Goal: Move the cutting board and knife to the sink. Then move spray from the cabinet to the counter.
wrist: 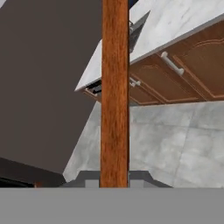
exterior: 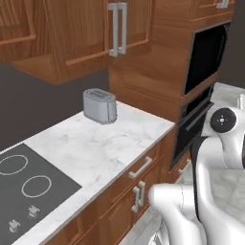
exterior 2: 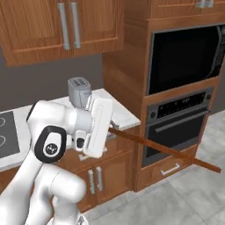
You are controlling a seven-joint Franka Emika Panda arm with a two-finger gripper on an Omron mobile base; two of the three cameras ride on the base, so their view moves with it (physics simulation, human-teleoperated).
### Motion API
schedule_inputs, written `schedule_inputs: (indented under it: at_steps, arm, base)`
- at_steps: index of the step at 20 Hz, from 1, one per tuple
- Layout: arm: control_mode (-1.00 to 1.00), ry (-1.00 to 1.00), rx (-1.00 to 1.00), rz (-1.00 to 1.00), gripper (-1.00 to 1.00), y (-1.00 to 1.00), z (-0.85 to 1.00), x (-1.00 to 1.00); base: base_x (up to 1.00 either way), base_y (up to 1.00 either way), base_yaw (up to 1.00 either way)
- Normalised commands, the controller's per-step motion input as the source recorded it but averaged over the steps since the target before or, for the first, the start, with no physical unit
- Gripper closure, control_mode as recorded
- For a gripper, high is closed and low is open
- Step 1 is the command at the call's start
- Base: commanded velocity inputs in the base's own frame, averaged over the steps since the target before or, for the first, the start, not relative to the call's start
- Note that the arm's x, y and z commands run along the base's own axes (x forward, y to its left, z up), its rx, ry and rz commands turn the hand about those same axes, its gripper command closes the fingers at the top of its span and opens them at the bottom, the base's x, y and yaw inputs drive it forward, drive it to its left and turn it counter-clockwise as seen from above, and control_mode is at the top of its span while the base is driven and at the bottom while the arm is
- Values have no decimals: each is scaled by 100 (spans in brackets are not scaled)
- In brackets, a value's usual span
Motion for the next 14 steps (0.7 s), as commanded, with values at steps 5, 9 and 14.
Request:
schedule_inputs:
  at_steps: [5, 9, 14]
  arm:
    - [100, 0, 0, 0, 100, 0, 0, 0]
    - [100, 0, 0, 0, 100, 0, 0, 0]
    - [100, 0, 0, 0, 100, 0, 0, 0]
  base:
    - [63, -100, -37]
    - [58, -100, -43]
    - [54, -93, -50]
